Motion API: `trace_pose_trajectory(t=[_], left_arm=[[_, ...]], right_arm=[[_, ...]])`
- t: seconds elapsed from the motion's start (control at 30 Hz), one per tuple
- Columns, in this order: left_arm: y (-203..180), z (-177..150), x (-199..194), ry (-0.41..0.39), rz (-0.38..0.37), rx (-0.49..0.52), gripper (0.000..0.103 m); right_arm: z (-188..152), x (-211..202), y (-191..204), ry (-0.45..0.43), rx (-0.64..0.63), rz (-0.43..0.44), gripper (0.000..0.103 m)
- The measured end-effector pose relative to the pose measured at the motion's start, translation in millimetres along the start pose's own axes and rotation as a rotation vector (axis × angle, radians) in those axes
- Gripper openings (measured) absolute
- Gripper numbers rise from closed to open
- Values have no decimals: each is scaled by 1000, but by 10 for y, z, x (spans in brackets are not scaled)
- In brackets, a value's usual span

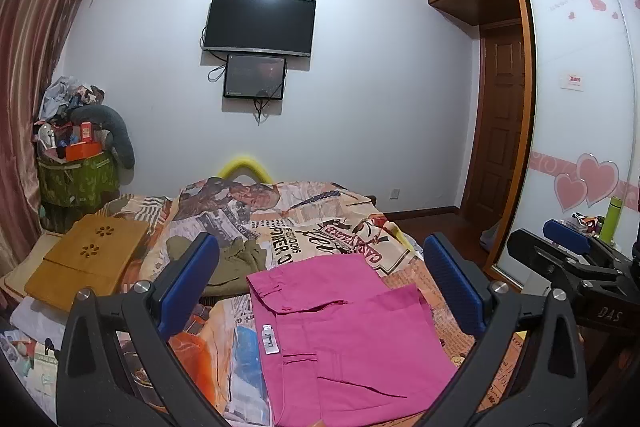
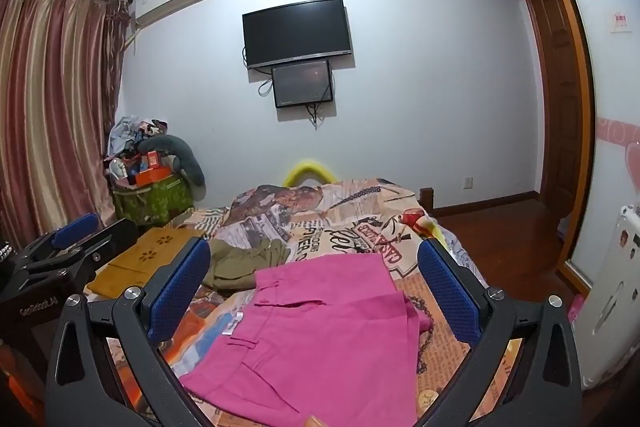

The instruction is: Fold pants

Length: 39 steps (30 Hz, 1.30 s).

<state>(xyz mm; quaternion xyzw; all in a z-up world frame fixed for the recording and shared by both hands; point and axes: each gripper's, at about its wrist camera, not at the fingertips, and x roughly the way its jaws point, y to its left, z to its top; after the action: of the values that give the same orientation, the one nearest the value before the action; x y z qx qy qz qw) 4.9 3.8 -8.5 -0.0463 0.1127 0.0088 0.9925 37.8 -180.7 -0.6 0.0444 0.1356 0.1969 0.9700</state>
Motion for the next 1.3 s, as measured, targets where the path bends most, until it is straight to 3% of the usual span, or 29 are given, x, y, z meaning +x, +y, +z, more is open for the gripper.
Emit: trace_pose_trajectory(t=[1.3], left_arm=[[52,-35,41,-4,10,-8,103]], right_arm=[[8,-5,-26,11,6,-3,103]])
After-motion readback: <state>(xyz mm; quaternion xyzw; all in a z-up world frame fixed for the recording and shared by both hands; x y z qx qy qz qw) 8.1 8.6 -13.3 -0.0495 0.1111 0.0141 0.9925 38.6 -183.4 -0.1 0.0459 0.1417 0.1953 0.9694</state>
